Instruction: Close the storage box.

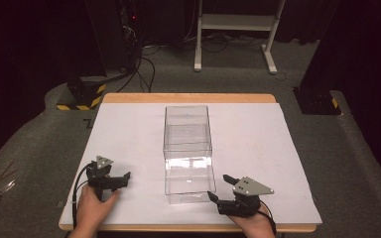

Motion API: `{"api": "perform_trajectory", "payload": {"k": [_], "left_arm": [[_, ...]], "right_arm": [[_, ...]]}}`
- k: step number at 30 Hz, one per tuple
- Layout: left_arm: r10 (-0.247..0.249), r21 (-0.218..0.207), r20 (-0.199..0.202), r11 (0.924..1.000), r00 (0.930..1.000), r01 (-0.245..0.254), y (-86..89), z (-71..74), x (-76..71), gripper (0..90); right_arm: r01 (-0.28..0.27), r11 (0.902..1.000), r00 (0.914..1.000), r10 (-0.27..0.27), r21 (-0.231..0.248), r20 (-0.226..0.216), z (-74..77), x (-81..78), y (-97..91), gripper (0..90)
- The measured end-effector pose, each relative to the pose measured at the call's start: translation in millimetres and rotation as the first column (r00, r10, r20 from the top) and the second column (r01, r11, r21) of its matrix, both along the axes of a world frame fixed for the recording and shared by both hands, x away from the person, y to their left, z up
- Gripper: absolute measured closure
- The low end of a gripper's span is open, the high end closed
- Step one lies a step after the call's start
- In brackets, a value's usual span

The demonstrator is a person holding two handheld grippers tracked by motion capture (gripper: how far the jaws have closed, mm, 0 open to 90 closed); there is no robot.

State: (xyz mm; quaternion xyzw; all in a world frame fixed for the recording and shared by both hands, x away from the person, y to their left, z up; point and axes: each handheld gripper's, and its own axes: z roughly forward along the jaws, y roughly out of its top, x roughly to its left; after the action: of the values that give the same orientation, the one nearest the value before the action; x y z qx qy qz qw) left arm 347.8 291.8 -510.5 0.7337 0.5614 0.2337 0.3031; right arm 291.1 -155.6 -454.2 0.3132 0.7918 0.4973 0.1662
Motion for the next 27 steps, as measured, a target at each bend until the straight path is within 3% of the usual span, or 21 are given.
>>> {"api": "perform_trajectory", "payload": {"k": [20, 27], "left_arm": [[0.0, 0.0, 0.0, 1.0, 1.0, 0.0, 0.0, 0.0, 0.0, 0.5], [0.0, 0.0, 0.0, 1.0, 1.0, 0.0, 0.0, 0.0, 0.0, 0.5]], "right_arm": [[0.007, 0.9999, 0.9995, -0.007, -0.012, 0.031, -0.7, 4.1, 10.7, 23.5], [0.008, 0.9996, 0.9997, -0.007, -0.027, 0.022, -5.4, 1.2, 10.0, 23.7]]}}
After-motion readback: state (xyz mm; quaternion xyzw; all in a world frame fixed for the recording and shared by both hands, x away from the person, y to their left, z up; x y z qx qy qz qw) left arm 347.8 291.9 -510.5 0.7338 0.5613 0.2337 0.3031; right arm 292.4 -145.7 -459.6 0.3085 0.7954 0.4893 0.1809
